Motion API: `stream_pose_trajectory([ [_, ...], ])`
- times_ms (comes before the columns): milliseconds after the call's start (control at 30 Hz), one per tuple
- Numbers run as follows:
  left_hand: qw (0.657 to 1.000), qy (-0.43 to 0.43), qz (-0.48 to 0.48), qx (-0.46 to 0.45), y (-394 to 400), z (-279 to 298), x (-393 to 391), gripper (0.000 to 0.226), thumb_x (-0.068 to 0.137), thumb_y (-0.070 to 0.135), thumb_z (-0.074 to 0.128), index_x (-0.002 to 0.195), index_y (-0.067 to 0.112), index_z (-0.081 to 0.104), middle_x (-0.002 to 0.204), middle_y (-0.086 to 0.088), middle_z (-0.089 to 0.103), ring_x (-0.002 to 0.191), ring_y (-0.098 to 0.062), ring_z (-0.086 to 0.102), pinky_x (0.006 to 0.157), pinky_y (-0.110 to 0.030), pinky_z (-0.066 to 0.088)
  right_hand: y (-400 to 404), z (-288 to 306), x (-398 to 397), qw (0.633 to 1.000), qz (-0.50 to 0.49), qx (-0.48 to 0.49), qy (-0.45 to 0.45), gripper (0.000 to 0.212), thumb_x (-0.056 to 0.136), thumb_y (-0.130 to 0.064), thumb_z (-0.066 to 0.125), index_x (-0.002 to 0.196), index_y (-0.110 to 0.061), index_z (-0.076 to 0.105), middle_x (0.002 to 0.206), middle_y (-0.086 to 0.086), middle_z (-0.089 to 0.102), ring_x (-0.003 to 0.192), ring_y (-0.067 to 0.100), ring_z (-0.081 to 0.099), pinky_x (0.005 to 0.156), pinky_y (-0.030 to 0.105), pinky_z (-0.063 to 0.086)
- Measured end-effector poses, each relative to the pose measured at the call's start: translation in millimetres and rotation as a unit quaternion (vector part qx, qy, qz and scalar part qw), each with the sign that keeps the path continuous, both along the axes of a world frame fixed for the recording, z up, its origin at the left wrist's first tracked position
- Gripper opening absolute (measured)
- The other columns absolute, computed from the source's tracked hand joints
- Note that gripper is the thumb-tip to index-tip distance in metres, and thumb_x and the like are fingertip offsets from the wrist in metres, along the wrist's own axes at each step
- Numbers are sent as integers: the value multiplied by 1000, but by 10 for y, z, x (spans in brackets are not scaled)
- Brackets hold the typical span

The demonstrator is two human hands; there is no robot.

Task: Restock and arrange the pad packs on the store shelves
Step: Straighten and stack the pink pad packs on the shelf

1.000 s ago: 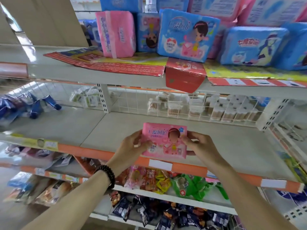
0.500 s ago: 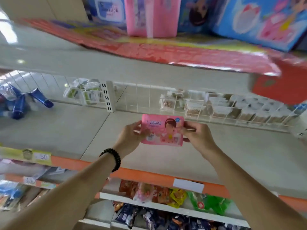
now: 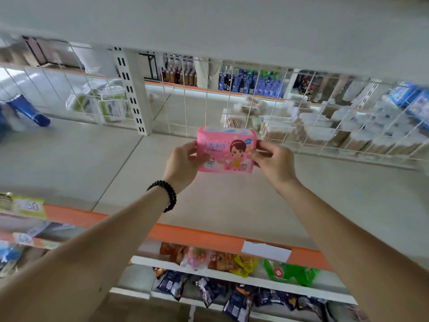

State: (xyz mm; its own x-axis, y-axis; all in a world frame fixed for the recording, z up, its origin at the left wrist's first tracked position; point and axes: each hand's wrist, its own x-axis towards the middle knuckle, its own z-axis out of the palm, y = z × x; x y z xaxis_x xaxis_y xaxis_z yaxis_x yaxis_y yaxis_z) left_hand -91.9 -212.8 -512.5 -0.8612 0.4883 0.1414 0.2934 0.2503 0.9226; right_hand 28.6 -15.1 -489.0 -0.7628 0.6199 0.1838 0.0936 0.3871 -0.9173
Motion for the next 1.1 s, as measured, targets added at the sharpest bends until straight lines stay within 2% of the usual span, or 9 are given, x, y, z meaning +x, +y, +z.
stream_pose_trajectory([
  [167, 999, 31, 10, -28, 42, 32, -144, 16, 93, 15, 70, 108, 14, 73, 98, 6, 76, 76, 3, 68, 62, -7, 47, -3, -34, -175, 999, -8, 36, 16, 34, 83, -13, 79, 117, -11, 73, 101, -6, 74, 93, 5, 71, 91, 29, 58],
  [267, 998, 46, 27, -40, 48, 13, -237, 14, 92, 14, 70, 105, 15, 75, 89, 6, 74, 65, 13, 59, 59, -3, 43, -10, -87, -283, 998, -15, 62, 14, 37, 84, -14, 79, 119, -9, 71, 107, 2, 75, 91, 2, 69, 90, 24, 57],
  [367, 996, 65, 30, -55, 20, -11, -342, 10, 90, 16, 72, 99, 19, 75, 84, 6, 73, 68, 4, 61, 65, -14, 45, -27, -151, -389, 998, -24, 63, 8, 39, 84, -13, 79, 121, -8, 70, 111, 5, 74, 95, 4, 67, 94, 29, 56],
  [500, 994, 74, 43, -69, -59, -59, -485, 14, 91, 21, 72, 104, 18, 74, 96, 4, 76, 89, -15, 69, 76, -26, 49, -90, -210, -542, 997, -22, 71, 3, 40, 82, -16, 81, 120, -10, 70, 111, 4, 74, 98, 4, 66, 96, 34, 55],
  [767, 988, 86, 98, -86, -438, -124, -774, 34, 91, 20, 73, 124, 12, 71, 116, -8, 73, 108, -22, 66, 98, -33, 47, -479, -272, -992, 997, -3, 71, -4, 38, 81, -19, 82, 117, -9, 72, 108, 6, 74, 86, 0, 62, 89, 25, 56],
  [867, 980, 111, 118, -113, -574, -64, -911, 33, 91, 17, 73, 123, 8, 70, 108, -13, 75, 93, -20, 65, 99, -35, 49, -653, -253, -1193, 997, 3, 73, -12, 41, 83, -20, 81, 119, -6, 69, 111, 9, 73, 89, 2, 63, 85, 19, 55],
  [900, 980, 109, 122, -116, -612, -34, -962, 33, 91, 16, 73, 123, 8, 70, 108, -14, 75, 90, -19, 64, 99, -31, 48, -696, -259, -1261, 997, 7, 71, -14, 42, 83, -20, 80, 120, -6, 68, 112, 9, 72, 89, 3, 63, 81, 14, 54],
  [967, 977, 105, 131, -130, -660, -5, -1071, 33, 90, 17, 73, 122, 9, 71, 113, -14, 73, 97, -22, 64, 90, -22, 41, -761, -277, -1369, 998, 8, 60, -17, 44, 83, -21, 80, 121, -4, 66, 114, 11, 71, 86, 4, 64, 75, 8, 53],
  [1100, 972, 117, 132, -153, -679, -17, -1195, 28, 91, 19, 73, 118, 12, 72, 116, -10, 73, 101, -21, 64, 88, -23, 40, -823, -277, -1441, 999, -6, 48, -18, 45, 85, -21, 79, 123, -2, 65, 118, 14, 69, 90, 7, 64, 68, 1, 47],
])
